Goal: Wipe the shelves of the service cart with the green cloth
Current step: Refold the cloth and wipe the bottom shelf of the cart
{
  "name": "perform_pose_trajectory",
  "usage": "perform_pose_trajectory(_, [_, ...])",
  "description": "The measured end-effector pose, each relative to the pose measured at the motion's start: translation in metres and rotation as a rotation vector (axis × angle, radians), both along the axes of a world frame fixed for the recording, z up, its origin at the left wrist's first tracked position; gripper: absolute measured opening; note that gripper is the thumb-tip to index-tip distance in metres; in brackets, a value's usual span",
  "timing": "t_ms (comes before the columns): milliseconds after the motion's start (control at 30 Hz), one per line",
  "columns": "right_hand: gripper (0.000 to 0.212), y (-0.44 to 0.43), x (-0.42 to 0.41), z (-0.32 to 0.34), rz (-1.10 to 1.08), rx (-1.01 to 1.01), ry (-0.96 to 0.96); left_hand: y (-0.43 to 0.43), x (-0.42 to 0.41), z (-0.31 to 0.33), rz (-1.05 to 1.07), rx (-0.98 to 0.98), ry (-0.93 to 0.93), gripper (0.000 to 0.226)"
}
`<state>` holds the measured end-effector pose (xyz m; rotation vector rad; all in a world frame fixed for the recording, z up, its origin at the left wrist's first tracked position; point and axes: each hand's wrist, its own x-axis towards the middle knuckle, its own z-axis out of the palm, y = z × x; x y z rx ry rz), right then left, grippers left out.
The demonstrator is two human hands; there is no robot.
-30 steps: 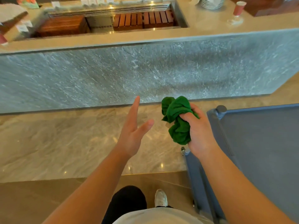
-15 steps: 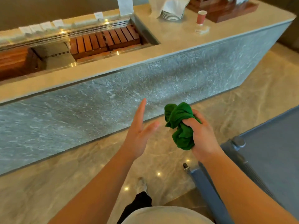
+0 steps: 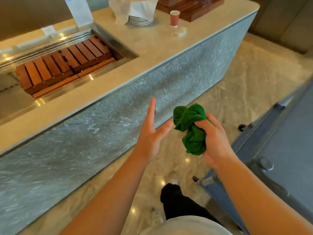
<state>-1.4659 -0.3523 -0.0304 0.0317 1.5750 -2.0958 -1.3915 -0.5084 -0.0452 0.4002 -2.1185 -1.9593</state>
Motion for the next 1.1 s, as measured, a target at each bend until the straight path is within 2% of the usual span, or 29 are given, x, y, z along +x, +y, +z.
perform_pose_trajectory(333, [0.022, -0.017, -0.114, -0.021, -0.242, -0.087, -0.136, -0.025, -0.152, -0.005, -0.246, -0.097, -0.051, 0.078])
perform_pose_trajectory(567, [0.029, -0.015, -0.180, -0.034, -0.471, -0.149, -0.286, -0.025, -0.246, -0.018, -0.397, -0.068, -0.096, 0.081])
perform_pose_trajectory(800, [0.036, -0.010, -0.236, -0.040, -0.630, -0.239, -0.362, -0.013, -0.344, -0.034, -0.630, -0.097, -0.108, 0.095])
perform_pose_trajectory(933, [0.039, -0.019, -0.266, -0.035, -0.744, -0.288, -0.391, -0.007, -0.401, -0.035, -0.830, -0.061, -0.132, 0.091])
perform_pose_trajectory(1100, [0.044, -0.029, -0.303, -0.029, -0.874, -0.467, -0.350, 0.001, -0.464, -0.038, -1.049, -0.019, -0.129, 0.084])
